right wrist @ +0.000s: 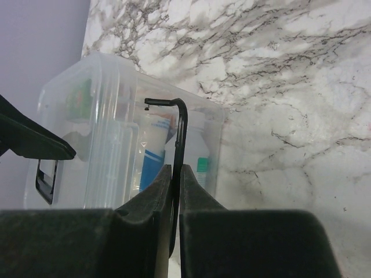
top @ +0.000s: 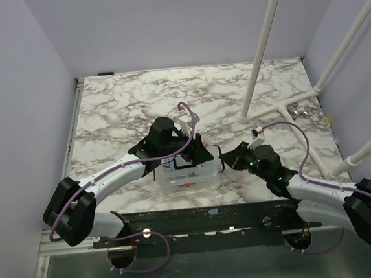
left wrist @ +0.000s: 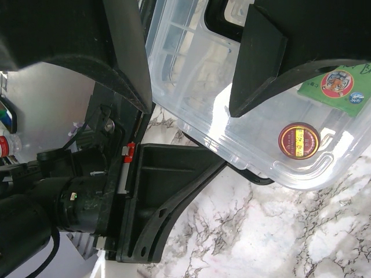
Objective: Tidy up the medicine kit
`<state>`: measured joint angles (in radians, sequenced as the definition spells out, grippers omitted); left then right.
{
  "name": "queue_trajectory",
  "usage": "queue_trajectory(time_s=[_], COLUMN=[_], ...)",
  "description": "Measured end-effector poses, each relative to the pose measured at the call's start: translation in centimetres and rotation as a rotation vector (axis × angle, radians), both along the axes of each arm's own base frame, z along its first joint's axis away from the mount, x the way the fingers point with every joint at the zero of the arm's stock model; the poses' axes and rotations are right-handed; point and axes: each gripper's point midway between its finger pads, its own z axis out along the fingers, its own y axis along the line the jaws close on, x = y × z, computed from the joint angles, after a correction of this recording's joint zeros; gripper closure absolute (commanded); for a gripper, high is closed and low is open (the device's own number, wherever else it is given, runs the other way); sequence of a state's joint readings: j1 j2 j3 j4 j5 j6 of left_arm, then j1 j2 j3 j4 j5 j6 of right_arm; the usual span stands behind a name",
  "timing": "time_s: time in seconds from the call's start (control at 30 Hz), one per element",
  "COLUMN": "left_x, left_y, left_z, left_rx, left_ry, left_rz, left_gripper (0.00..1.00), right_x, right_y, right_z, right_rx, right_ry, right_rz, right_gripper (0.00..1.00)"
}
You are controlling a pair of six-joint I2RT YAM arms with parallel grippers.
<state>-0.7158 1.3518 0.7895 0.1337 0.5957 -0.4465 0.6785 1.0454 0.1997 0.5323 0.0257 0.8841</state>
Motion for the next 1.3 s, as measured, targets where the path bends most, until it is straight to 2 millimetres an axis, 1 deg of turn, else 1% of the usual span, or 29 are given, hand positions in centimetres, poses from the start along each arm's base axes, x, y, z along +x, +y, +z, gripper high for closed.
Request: queue_trajectory(time_s=[0.3, 0.37, 0.57, 0.73, 0.9, 1.3], left_x=[0.0, 0.0, 0.0, -0.1, -0.1, -0.1], left_y=[0.0, 0.0, 0.0, 0.0, 0.0, 0.0], left_z=[0.0, 0.0, -0.1, -0.1, -0.1, -0.1], left_rx=[-0.001, -0.001, -0.005, -0.006, -0.008, -0.008], left_ry=[0.0, -0.001, -0.004, -0.005, -0.006, -0.007], left_rz=[0.0, -0.001, -0.003, -0.003, -0.004, -0.004], left_gripper=[0.42, 0.42, 0.42, 0.42, 0.42, 0.42], right_x=[0.4, 0.5, 0.7, 0.7, 0.7, 0.6], right_y=[0.0, 0.1, 0.2, 0.3, 0.3, 0.9], right_z=[1.8, 2.1, 3.2, 3.5, 3.5, 4.7], right_rx=[0.004, 0.008, 0.026, 0.03, 0.032, 0.071], right_ry=[-0.052, -0.059, -0.085, -0.09, -0.092, -0.123], right_rz=[-0.002, -0.002, -0.001, -0.002, -0.001, 0.027], right_gripper=[0.84, 0.81, 0.75, 0.72, 0.71, 0.7])
